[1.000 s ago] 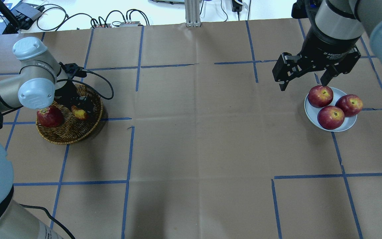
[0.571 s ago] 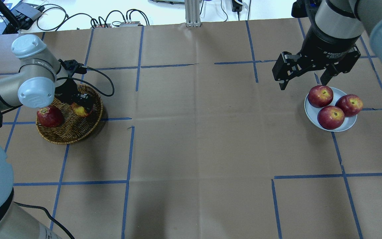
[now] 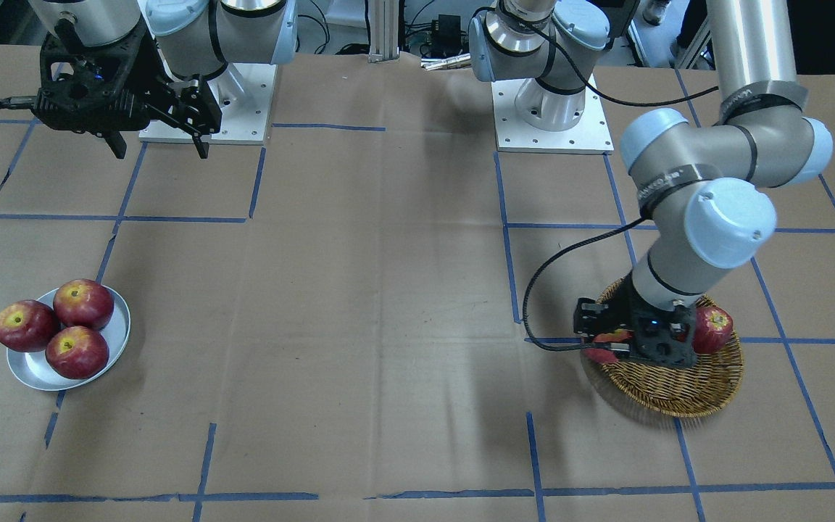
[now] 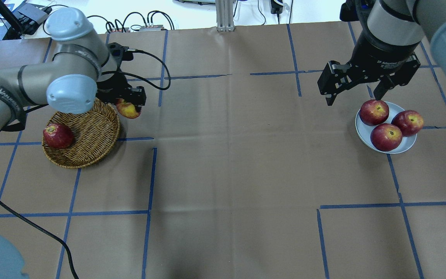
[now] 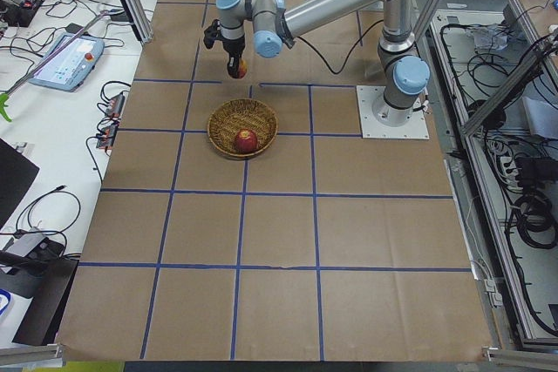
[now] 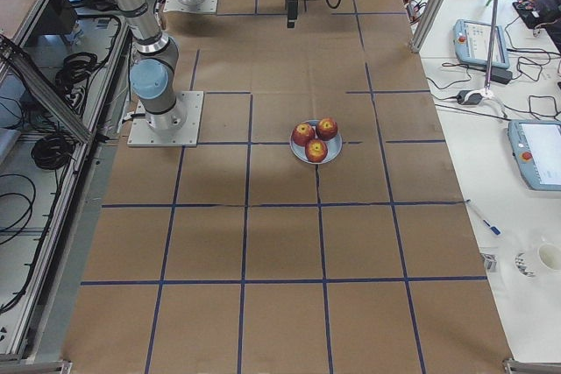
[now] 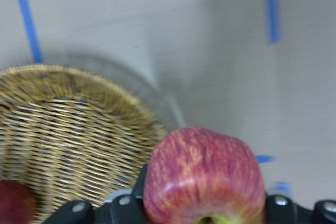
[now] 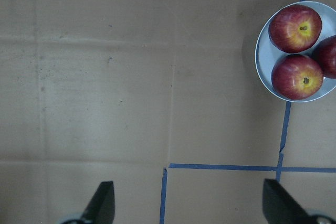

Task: Transfer apple from basket to plate
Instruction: 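Carry the apple with the left gripper toward the table center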

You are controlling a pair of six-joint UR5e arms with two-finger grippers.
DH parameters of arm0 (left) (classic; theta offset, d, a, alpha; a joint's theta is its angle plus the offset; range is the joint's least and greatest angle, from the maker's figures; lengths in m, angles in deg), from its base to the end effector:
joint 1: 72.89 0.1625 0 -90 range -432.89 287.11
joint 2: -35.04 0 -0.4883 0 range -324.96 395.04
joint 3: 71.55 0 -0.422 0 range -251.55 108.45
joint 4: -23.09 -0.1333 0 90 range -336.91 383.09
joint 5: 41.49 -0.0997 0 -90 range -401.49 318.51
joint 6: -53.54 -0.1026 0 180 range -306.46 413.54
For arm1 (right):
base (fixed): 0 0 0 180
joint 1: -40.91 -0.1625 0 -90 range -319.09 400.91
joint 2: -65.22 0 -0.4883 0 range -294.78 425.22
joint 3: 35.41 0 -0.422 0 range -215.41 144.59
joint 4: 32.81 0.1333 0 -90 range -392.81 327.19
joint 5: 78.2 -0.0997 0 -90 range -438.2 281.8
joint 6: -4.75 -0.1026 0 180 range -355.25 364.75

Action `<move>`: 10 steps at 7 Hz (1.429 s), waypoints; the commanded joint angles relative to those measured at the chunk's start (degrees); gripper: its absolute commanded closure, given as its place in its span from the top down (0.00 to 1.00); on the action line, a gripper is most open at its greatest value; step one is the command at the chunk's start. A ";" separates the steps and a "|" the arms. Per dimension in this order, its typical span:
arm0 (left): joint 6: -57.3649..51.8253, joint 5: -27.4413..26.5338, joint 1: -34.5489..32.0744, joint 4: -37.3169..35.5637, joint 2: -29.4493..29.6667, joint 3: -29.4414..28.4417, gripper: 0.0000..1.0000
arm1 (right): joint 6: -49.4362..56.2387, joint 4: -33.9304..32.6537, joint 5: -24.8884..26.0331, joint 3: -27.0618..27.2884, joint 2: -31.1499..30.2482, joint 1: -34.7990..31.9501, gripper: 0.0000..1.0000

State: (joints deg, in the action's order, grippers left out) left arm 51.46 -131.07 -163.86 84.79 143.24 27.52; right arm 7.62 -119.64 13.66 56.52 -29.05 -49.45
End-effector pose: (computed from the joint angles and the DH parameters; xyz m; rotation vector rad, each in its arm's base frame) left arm -0.1447 -0.6268 0.3322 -0.0835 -3.1332 0.0283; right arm 0.1330 -0.4827 0.5627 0.0880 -3.1081 -0.0236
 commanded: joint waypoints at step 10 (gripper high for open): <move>27.66 -1.21 -22.33 -4.31 16.88 -9.95 0.57 | 0.56 -0.09 0.07 -0.35 -0.03 0.00 1.00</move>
State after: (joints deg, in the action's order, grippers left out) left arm 79.17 -132.31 -186.17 80.47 160.11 17.44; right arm 8.17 -119.73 13.82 56.21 -29.05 -49.44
